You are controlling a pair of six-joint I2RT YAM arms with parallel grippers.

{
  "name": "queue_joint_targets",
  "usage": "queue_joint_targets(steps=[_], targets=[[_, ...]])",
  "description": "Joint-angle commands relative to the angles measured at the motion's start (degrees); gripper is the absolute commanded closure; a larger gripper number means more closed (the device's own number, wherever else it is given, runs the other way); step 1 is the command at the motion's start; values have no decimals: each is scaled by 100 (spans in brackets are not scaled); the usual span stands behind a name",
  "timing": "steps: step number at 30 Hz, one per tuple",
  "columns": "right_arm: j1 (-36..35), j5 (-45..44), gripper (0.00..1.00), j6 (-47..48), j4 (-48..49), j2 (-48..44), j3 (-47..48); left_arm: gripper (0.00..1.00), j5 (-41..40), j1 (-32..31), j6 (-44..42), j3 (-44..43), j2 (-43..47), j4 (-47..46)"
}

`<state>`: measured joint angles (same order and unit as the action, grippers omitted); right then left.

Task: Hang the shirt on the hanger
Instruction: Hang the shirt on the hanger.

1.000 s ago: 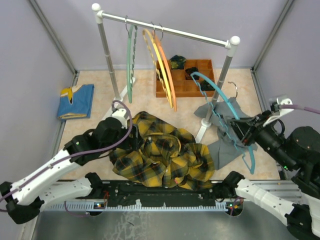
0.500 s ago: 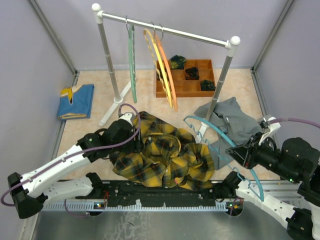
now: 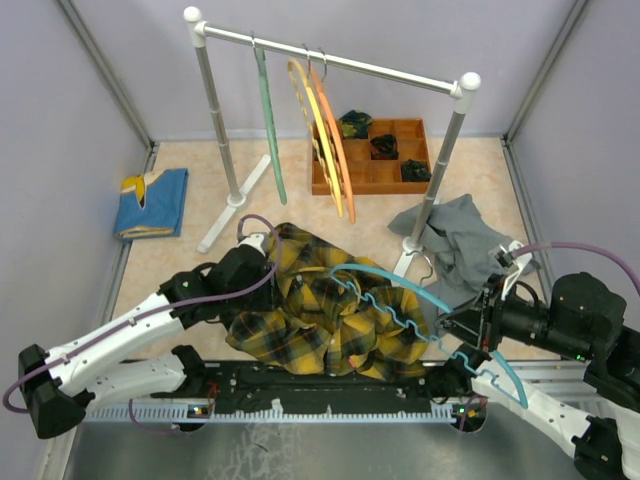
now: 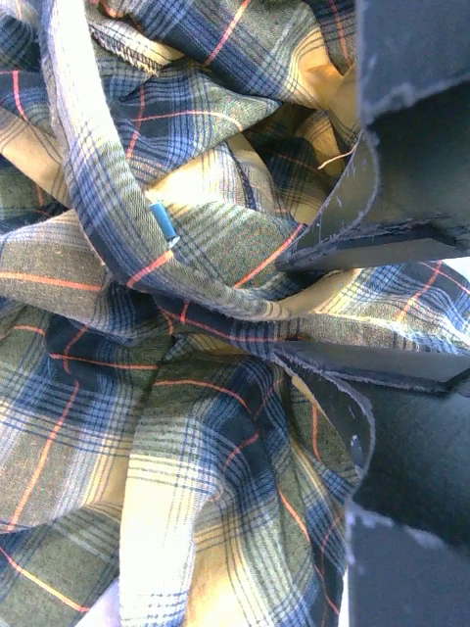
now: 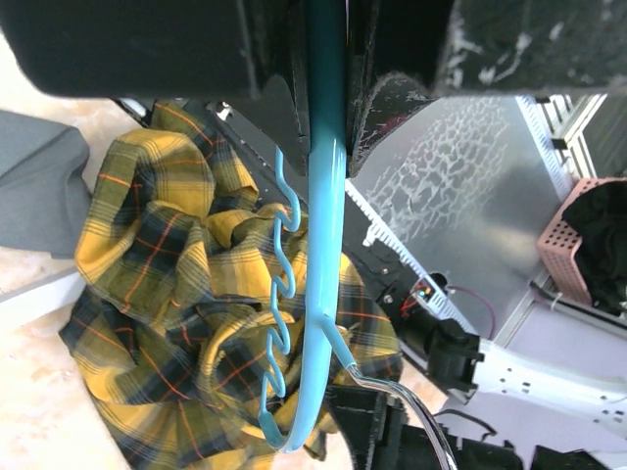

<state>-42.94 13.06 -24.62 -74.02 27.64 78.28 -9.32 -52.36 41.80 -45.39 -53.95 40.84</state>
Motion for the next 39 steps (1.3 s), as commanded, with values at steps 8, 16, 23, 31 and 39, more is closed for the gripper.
queue_joint_targets(steps=[8,16,23,31,39], targets=[[13,834,100,372,652,268,-53,84,137,3,-317,-109,29,-612],[12,1039,100,432,812,663,-148,100,54,5,-716,-1091,-251,34],[7,1220,100,499,1109,1016,-146,100,407,3,-1294,-2039,-529,700],[8,1020,100,445,1452,1060,-256,93,699,5,-1708,-2457,-804,991],[11,314,100,410,1036,749,-515,76,399,0,-762,-1464,-661,818]])
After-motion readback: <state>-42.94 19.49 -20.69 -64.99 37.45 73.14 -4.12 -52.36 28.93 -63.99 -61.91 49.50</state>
